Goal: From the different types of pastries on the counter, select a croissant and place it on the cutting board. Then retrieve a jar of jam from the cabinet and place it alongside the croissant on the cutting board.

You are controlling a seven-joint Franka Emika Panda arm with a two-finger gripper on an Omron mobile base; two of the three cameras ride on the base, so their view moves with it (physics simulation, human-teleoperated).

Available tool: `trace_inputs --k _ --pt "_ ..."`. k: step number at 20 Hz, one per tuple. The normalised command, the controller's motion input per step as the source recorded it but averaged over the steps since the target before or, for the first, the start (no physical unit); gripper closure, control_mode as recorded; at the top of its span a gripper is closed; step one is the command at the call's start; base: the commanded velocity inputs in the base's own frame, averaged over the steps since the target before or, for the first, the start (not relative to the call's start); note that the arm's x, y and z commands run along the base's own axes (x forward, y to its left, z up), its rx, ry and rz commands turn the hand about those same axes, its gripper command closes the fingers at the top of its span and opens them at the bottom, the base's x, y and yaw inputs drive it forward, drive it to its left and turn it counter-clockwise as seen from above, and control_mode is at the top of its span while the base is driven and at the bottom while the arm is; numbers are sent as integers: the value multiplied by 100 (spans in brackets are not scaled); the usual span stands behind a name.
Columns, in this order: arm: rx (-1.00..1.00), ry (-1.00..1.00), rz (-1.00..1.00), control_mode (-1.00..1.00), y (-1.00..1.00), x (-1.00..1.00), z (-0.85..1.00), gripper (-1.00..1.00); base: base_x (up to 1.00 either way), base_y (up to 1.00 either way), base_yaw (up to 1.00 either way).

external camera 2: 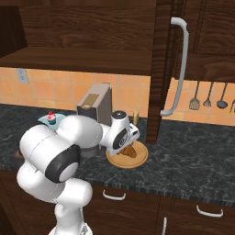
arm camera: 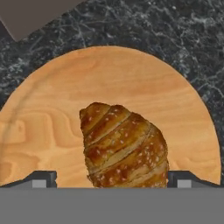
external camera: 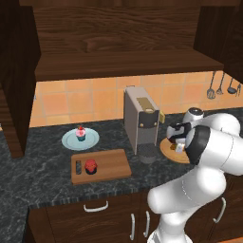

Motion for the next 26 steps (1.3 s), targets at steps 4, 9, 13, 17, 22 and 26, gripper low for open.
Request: trace_inputs --k 4,9,13,17,22,26 --pt "0 9 6 -100 0 17 -20 -100 0 0 0" --pt "1 18 7 -100 0 36 -21 -100 0 0 0" --pt "0 19 4 -100 4 15 -23 100 0 0 0" --pt "0 10 0 -100 0 0 -26 100 0 0 0" --pt "-1 13 0 -100 3 -2 -44 100 0 0 0" --pt "0 9 0 -100 2 -18 77 100 0 0 0"
